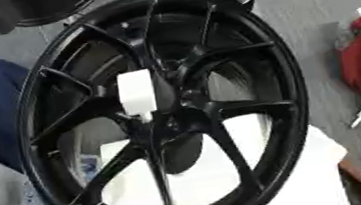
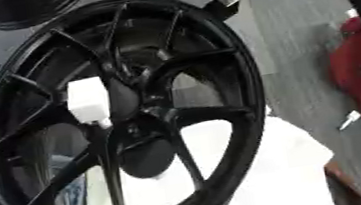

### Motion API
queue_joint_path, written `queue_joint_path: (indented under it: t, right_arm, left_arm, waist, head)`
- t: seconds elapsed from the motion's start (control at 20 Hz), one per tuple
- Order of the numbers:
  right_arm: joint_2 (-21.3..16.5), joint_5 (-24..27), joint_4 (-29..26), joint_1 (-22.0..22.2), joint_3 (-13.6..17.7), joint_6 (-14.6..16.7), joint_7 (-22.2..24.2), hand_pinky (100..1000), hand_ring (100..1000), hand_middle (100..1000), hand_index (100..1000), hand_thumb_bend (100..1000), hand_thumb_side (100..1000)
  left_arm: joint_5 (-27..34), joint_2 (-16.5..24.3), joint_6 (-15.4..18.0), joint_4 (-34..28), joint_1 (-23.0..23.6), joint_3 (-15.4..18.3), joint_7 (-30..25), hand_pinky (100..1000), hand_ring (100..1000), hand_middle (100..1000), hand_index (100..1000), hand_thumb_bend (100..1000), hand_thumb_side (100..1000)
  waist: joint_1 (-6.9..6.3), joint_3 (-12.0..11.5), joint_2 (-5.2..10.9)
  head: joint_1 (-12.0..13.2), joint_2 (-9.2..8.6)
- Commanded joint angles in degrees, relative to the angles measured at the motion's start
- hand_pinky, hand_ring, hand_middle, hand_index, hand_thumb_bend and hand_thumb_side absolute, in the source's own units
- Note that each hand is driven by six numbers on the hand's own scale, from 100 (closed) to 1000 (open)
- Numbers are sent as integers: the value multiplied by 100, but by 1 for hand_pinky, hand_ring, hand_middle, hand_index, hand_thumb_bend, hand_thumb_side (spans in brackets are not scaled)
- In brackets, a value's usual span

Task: Pull the pin out of the wheel hub.

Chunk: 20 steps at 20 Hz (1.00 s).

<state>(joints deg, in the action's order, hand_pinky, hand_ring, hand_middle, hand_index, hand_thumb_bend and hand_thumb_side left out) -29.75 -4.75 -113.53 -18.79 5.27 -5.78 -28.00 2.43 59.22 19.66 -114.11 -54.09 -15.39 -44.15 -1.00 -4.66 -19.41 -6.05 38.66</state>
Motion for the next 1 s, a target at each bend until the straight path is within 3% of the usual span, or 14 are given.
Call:
queue_joint_path:
  t: [0.05, 0.35, 0.65, 0.95, 1.0]
  right_arm:
    - [-187, 31, -107, -45, 6, 7, 25, 790, 721, 662, 843, 100, 528]
    - [-177, 53, -107, -54, -22, 4, 44, 790, 720, 661, 843, 100, 528]
    - [-131, 81, -107, -48, -34, 16, 51, 790, 718, 660, 844, 100, 530]
    - [-105, 100, -107, -30, -36, 21, 46, 790, 717, 659, 844, 100, 530]
    - [-99, 102, -107, -26, -35, 21, 44, 790, 717, 659, 844, 100, 531]
  left_arm:
    - [-150, 20, 292, -48, -262, -254, -748, 818, 760, 743, 848, 100, 786]
    - [-475, -183, 67, -48, -624, -827, -782, 820, 761, 747, 854, 100, 797]
    - [-490, -379, -76, 170, -784, -1026, -782, 815, 754, 746, 861, 100, 815]
    - [-496, -611, -997, 595, -961, -1164, -741, 861, 795, 759, 893, 158, 849]
    - [-512, -647, -1183, 638, -995, -1194, -709, 877, 808, 761, 901, 210, 859]
  waist:
    - [-8, 9, 110]
    - [-20, 25, 94]
    - [-26, 33, 90]
    - [-36, 21, 92]
    - [-40, 20, 93]
  head:
    - [31, -50]
    - [83, -30]
    - [113, -21]
    - [128, 21]
    - [130, 29]
